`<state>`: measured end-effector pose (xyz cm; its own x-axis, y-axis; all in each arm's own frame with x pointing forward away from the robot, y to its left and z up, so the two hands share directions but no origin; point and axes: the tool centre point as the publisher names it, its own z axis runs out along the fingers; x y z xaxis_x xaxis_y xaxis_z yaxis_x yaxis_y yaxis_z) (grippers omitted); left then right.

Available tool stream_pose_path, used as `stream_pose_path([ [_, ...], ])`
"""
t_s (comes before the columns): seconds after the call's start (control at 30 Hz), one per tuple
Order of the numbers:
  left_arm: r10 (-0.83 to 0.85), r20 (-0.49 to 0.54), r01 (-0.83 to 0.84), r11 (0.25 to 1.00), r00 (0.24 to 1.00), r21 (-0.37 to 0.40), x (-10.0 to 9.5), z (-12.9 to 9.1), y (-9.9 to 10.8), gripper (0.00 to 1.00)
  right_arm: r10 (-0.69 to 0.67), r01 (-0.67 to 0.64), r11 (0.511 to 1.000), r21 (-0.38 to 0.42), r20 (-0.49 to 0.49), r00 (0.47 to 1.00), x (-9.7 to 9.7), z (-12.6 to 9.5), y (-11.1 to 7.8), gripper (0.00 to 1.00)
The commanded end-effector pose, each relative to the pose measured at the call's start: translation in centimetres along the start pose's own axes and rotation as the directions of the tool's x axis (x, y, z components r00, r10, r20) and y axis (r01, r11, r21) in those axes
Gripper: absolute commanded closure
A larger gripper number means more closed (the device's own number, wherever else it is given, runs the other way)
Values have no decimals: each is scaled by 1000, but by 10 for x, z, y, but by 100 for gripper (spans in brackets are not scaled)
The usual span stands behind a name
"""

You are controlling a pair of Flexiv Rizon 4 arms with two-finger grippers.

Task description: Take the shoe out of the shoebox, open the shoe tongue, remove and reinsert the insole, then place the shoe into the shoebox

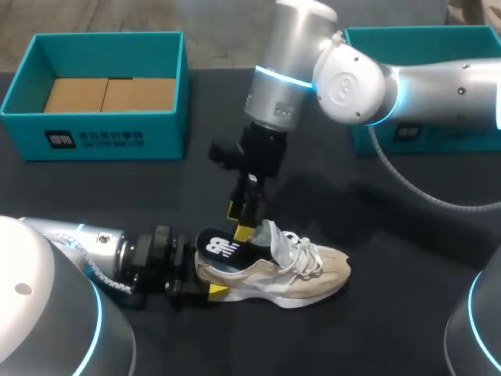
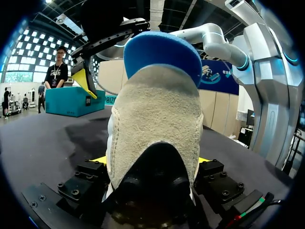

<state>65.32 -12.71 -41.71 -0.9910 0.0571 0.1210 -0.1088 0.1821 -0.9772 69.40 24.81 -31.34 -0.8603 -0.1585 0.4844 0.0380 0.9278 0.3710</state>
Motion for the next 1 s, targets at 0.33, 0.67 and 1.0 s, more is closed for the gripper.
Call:
stream_pose_path([
  [0.33, -1, -1, 1, 1000, 1000, 0, -1, -1, 3, 100, 4, -13, 999, -52, -176, 984, -5, -4, -7, 7],
  [0.67, -1, -1, 1, 1000, 1000, 0, -1, -1, 3, 100, -6, -1, 999, -34, -204, 979, -5, 0, -5, 51],
  [1.0, -1, -1, 1, 1000, 1000, 0, -1, -1, 3, 100, 11, -19, 1000, -24, -273, 962, -9, 7, -7, 46],
])
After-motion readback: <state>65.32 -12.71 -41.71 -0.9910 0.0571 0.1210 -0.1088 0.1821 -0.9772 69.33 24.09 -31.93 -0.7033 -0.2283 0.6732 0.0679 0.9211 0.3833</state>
